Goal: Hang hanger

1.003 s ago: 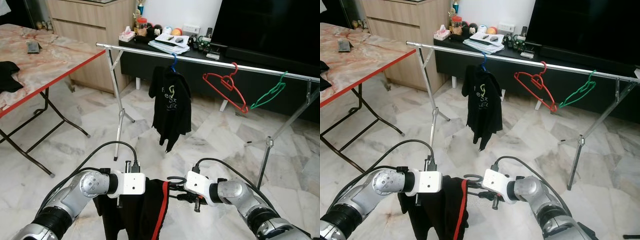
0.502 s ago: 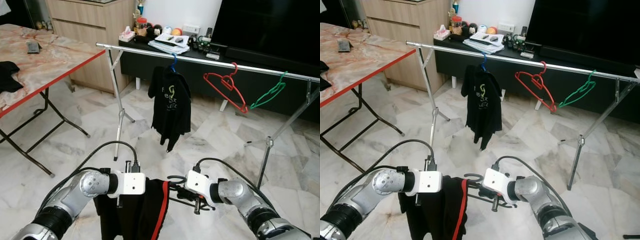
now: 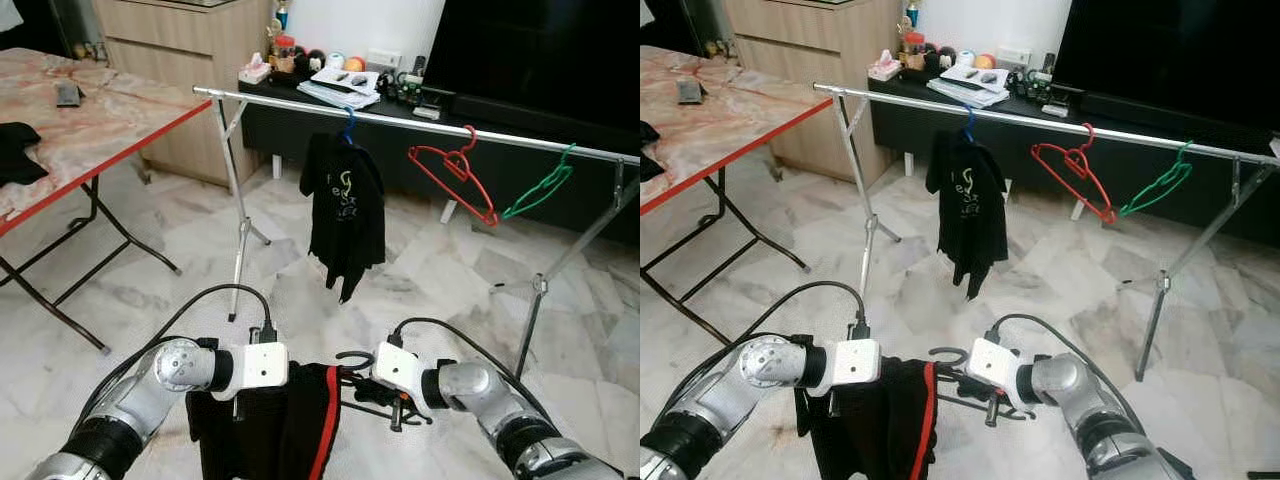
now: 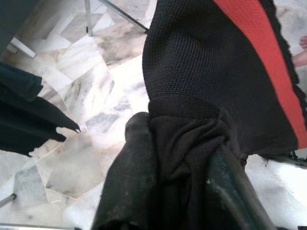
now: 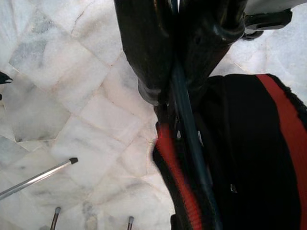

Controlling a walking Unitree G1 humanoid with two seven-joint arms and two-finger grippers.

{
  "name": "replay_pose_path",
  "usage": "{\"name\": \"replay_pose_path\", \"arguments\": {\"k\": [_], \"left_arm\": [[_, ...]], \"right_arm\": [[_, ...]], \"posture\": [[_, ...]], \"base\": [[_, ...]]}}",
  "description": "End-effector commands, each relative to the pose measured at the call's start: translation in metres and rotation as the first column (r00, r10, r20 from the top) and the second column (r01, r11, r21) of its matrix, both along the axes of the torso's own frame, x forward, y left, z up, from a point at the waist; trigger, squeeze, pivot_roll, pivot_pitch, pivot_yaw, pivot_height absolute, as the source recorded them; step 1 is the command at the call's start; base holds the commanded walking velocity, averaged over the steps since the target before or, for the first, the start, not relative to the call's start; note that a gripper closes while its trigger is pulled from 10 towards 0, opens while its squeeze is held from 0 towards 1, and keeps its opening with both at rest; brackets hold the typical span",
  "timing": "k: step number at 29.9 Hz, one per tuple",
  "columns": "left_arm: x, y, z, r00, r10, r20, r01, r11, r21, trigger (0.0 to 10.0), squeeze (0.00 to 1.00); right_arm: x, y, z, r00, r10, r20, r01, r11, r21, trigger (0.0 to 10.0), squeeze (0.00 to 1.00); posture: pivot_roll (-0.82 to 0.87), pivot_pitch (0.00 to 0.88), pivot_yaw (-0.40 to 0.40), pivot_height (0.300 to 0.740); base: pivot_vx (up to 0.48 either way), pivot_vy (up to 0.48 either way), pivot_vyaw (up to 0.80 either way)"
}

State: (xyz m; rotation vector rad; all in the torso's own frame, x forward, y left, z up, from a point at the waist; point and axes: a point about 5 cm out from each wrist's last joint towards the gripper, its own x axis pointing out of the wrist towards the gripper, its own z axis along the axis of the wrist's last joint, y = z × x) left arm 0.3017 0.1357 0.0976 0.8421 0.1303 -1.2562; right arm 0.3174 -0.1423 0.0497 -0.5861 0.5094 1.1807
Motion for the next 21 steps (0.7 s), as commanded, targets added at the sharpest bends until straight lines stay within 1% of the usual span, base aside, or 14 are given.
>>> {"name": "replay_pose_path", "arguments": {"k": [1, 4, 6, 12, 21], "left_arm": [[0.0, -0.011, 0.006, 0.998, -0.055, 0.024, 0.056, 0.998, -0.005, 10.0, 1.0], [0.003, -0.009, 0.011, 0.998, -0.04, 0.05, 0.041, 0.999, -0.013, 10.0, 1.0], [0.004, -0.008, 0.011, 0.999, -0.029, 0.046, 0.03, 0.999, -0.013, 10.0, 1.0], [0.011, 0.003, 0.019, 0.996, 0.031, 0.086, -0.03, 0.999, -0.014, 10.0, 1.0], [0.011, 0.009, 0.023, 0.994, 0.016, 0.104, -0.018, 1.0, 0.019, 10.0, 1.0]], "right_arm": [[0.004, 0.004, 0.006, 0.999, -0.024, 0.03, 0.022, 0.998, 0.058, 0.0, 0.0], [0.004, 0.004, 0.006, 0.999, -0.028, 0.029, 0.026, 0.998, 0.063, 0.0, 0.0], [0.003, 0.004, 0.005, 0.999, -0.028, 0.028, 0.026, 0.998, 0.064, 0.0, 0.0], [0.0, 0.003, 0.002, 1.0, -0.027, 0.011, 0.027, 0.997, 0.074, 0.0, 0.0], [-0.004, 0.001, -0.003, 0.999, -0.043, -0.002, 0.043, 0.996, 0.081, 0.0, 0.0]], "posture": [[0.15, 0.038, -0.095, 0.74], [0.15, 0.039, -0.095, 0.74], [0.15, 0.041, -0.094, 0.74], [0.15, 0.046, -0.093, 0.74], [0.15, 0.051, -0.092, 0.74]], "base": [[0.0, 0.0, 0.0], [0.0, 0.0, 0.0], [0.0, 0.0, 0.0], [0.0, 0.0, 0.0], [0.0, 0.0, 0.0]]}}
